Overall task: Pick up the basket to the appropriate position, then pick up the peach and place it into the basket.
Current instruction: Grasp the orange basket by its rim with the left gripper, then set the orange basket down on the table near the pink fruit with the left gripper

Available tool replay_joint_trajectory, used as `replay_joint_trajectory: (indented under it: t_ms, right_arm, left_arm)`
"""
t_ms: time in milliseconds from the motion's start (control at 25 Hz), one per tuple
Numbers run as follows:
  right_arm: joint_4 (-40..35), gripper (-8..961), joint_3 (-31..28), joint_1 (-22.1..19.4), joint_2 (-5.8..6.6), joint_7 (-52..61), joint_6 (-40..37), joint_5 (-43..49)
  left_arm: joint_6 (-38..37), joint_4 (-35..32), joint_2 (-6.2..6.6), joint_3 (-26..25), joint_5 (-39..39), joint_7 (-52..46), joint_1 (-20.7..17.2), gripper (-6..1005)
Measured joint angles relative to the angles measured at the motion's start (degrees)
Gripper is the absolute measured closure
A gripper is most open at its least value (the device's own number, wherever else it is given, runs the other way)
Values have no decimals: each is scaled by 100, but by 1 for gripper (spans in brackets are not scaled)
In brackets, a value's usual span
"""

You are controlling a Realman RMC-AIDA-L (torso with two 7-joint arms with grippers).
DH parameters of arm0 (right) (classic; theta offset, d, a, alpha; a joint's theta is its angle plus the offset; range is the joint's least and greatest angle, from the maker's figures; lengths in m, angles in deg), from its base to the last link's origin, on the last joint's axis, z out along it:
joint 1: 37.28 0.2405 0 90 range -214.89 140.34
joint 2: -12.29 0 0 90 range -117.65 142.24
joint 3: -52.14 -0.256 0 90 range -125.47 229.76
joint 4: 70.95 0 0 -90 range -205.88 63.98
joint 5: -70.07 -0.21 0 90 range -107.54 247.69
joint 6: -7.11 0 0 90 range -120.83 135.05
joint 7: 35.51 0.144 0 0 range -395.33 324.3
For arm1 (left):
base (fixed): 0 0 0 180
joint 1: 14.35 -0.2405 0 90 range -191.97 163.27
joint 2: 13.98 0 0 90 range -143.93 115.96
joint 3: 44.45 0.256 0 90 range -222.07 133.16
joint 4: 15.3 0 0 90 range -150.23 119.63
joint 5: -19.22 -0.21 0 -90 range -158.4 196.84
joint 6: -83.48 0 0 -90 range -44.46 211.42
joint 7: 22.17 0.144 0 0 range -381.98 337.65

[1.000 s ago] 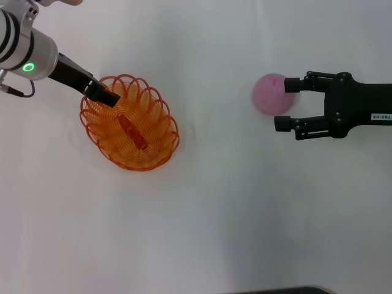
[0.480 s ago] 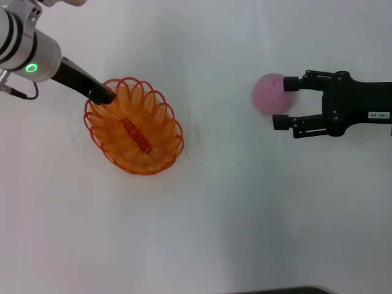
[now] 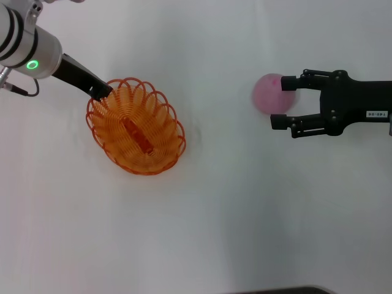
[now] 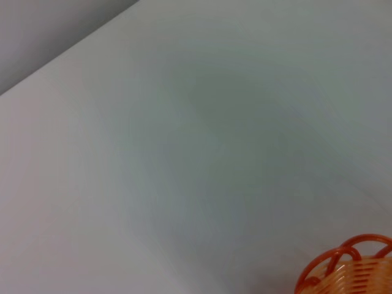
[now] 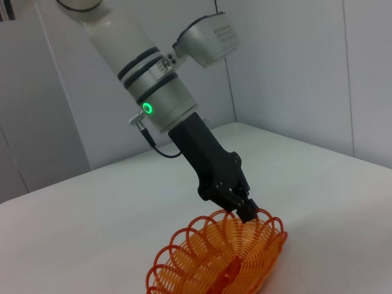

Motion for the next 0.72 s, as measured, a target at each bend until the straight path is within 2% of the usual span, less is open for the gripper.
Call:
replay_joint_trajectory:
  t_ms: [160, 400, 720]
  right_arm:
    - [0, 8, -2, 5, 0, 1, -1, 0]
    - [0, 8, -2, 26, 10, 31, -5, -32]
    - [0, 8, -27, 88, 15, 49, -3, -37]
  left_arm:
    - [2, -15, 0, -98, -1, -15, 10, 933]
    - [-282, -168, 22, -584, 1, -18, 80, 942]
    - [-1219, -841, 59, -1127, 5, -73, 156, 954]
